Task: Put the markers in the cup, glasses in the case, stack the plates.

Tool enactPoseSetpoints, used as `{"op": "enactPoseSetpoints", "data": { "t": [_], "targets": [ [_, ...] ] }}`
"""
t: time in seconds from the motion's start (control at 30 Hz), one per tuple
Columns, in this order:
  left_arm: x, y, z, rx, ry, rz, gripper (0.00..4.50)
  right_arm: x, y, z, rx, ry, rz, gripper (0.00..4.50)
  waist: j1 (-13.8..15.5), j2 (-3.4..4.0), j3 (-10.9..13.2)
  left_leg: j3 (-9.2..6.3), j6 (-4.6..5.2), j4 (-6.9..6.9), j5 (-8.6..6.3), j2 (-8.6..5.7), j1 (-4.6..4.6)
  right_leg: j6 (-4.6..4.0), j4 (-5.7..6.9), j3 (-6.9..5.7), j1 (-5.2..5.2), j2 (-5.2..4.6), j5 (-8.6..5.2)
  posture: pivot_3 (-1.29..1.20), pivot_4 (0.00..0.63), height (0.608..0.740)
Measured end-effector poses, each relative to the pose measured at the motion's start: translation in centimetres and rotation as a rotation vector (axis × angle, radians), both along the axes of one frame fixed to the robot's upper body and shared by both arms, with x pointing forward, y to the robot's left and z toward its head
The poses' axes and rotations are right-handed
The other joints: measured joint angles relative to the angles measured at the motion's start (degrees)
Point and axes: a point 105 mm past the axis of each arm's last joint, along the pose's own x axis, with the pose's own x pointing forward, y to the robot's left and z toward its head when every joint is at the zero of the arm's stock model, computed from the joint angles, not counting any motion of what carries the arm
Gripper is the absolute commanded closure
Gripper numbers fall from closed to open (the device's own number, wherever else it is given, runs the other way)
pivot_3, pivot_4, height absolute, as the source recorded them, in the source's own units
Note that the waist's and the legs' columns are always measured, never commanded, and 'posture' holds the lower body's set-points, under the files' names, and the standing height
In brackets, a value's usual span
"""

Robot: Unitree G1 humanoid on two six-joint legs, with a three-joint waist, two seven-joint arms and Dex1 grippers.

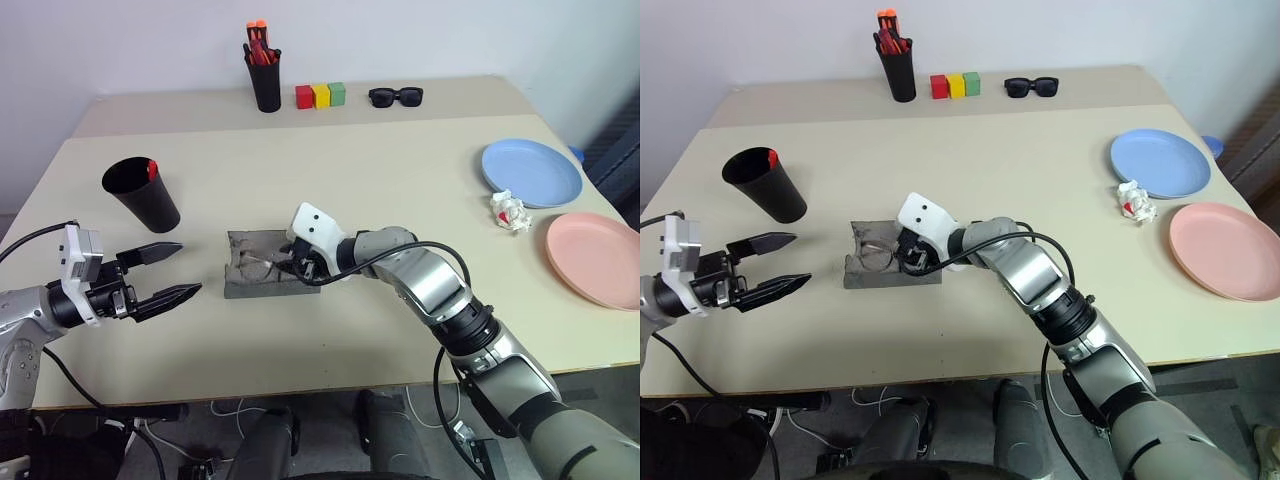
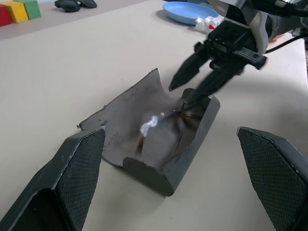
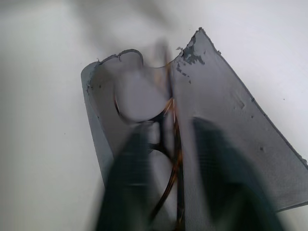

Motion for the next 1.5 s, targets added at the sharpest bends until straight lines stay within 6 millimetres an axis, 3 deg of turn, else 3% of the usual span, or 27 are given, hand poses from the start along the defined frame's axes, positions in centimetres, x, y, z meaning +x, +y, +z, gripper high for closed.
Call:
{"op": "enactPoseSetpoints", "data": {
  "t": [0.07, 0.1, 0.2, 0.33, 0.4, 0.5, 0.6, 0.73, 0.87, 0.97, 1.07, 1.13, 1.33, 1.5],
  "targets": [
    [0.0, 0.0, 0.0, 0.0, 0.0, 0.0, 0.0, 0.0, 0.1, 0.1, 0.007, 0.006, -0.002, 0.35, 0.0, 0.0, 0.0, 0.0, 0.0, 0.0, 0.0, 0.0, 0.0, 0.0, 0.0, 0.0, 0.0, 0.0, 0.0, 0.0, 0.15, 0.74],
    [0.0, 0.0, 0.0, 0.0, -0.001, 0.0, 0.0, 0.0, 0.1, 0.3, 0.017, 0.008, -0.005, 0.03, 0.0, 0.0, 0.0, 0.0, 0.0, 0.0, 0.0, 0.0, 0.0, 0.0, 0.0, 0.0, -0.01, 0.0, 0.0, 0.0, 0.15, 0.74],
    [0.6, 0.0, 0.4, -0.007, -0.021, 0.019, 0.0, 0.7, 0.2, 2.1, 0.096, -0.002, -0.034, 0.03, 0.0, 0.0, 0.0, 0.0, 0.0, 0.0, 0.0, 0.0, -0.01, -0.01, 0.0, 0.0, -0.01, 0.0, 0.01, 0.0, 0.15, 0.74],
    [2.4, -0.8, 1.1, -0.034, -0.065, 0.056, 0.0, 1.7, 0.1, 7.2, 0.308, -0.029, -0.068, 0.03, 0.3, 0.0, 0.0, -0.03, -0.02, 0.01, 0.01, -0.01, 0.01, -0.03, 0.0, 0.0, 0.0, 0.01, 0.03, 0.0, 0.15, 0.74],
    [3.7, -1.5, 1.5, -0.05, -0.089, 0.078, 0.0, 2.1, -0.5, 8.7, 0.377, -0.029, -0.085, 0.03, 0.5, -0.02, 0.0, -0.04, -0.03, 0.01, 0.01, -0.02, 0.0, -0.05, 0.0, -0.01, 0.02, 0.0, 0.05, 0.0, 0.15, 0.74],
    [6.3, -3.1, 2.8, -0.12, -0.128, 0.138, 0.89, 2.5, -2.0, 8.8, 0.414, -0.01, -0.125, 0.0, 0.6, -0.04, 0.0, -0.11, -0.04, 0.03, 0.02, -0.05, -0.02, -0.05, 0.0, -0.02, 0.03, 0.0, 0.06, 0.0, 0.15, 0.74],
    [8.9, -4.3, 3.9, -0.13, -0.152, 0.206, 2.38, 2.8, -4.0, 7.7, 0.429, 0.022, -0.17, 0.0, 0.3, -0.05, 0.0, -0.08, -0.04, 0.02, 0.02, -0.07, -0.02, -0.05, 0.0, -0.01, 0.04, 0.0, 0.06, 0.0, 0.15, 0.74],
    [11.9, -5.9, 3.8, -0.107, -0.126, 0.283, 4.44, 3.1, -7.0, 7.0, 0.433, 0.016, -0.242, 0.0, 0.1, -0.02, 0.0, -0.02, -0.04, 0.0, 0.02, -0.06, -0.02, -0.05, 0.01, 0.0, -0.01, 0.02, 0.06, 0.0, 0.15, 0.74],
    [14.5, -7.3, 3.2, -0.031, -0.056, 0.327, 4.44, 2.7, -7.7, 7.0, 0.422, -0.014, -0.259, 0.0, -0.2, -0.02, 0.0, 0.02, -0.04, 0.01, 0.02, -0.05, -0.01, -0.05, 0.02, 0.02, -0.01, 0.04, 0.07, 0.0, 0.15, 0.74],
    [15.1, -7.9, 1.0, 0.068, 0.04, 0.313, 4.44, 2.5, -7.5, 7.4, 0.429, -0.038, -0.26, 0.0, -0.3, -0.02, 0.0, 0.02, -0.03, 0.01, 0.02, -0.05, -0.01, -0.05, 0.02, 0.02, -0.01, 0.04, 0.07, 0.0, 0.15, 0.74],
    [15.0, -8.0, -1.8, 0.165, 0.148, 0.292, 4.44, 2.5, -7.3, 7.2, 0.433, -0.037, -0.272, 0.0, -0.3, -0.03, 0.0, 0.0, -0.04, 0.02, 0.02, -0.05, -0.05, -0.05, 0.02, 0.02, -0.03, 0.04, 0.07, 0.0, 0.15, 0.74],
    [14.8, -7.9, -2.5, 0.193, 0.207, 0.278, 4.44, 2.5, -7.2, 7.1, 0.43, -0.036, -0.279, 0.0, -0.2, -0.03, 0.0, 0.0, -0.03, 0.02, 0.02, -0.05, -0.07, -0.05, 0.02, 0.02, -0.04, 0.04, 0.07, 0.0, 0.15, 0.74],
    [14.1, -8.1, -1.9, 0.229, 0.351, 0.197, 4.44, 2.4, -7.1, 7.3, 0.436, -0.049, -0.286, 0.0, 0.0, -0.03, 0.0, 0.0, -0.04, 0.03, 0.02, -0.06, -0.07, -0.05, 0.03, 0.02, -0.04, 0.04, 0.07, 0.0, 0.15, 0.74],
    [11.8, -6.9, -2.1, 0.18, 0.545, 0.119, 4.44, 2.4, -6.5, 7.2, 0.434, -0.061, -0.28, 0.0, -1.3, -0.02, 0.0, -0.03, -0.03, -0.01, 0.02, -0.04, -0.07, -0.05, 0.07, 0.02, -0.08, 0.06, 0.06, 0.0, 0.15, 0.74]
  ]
}}
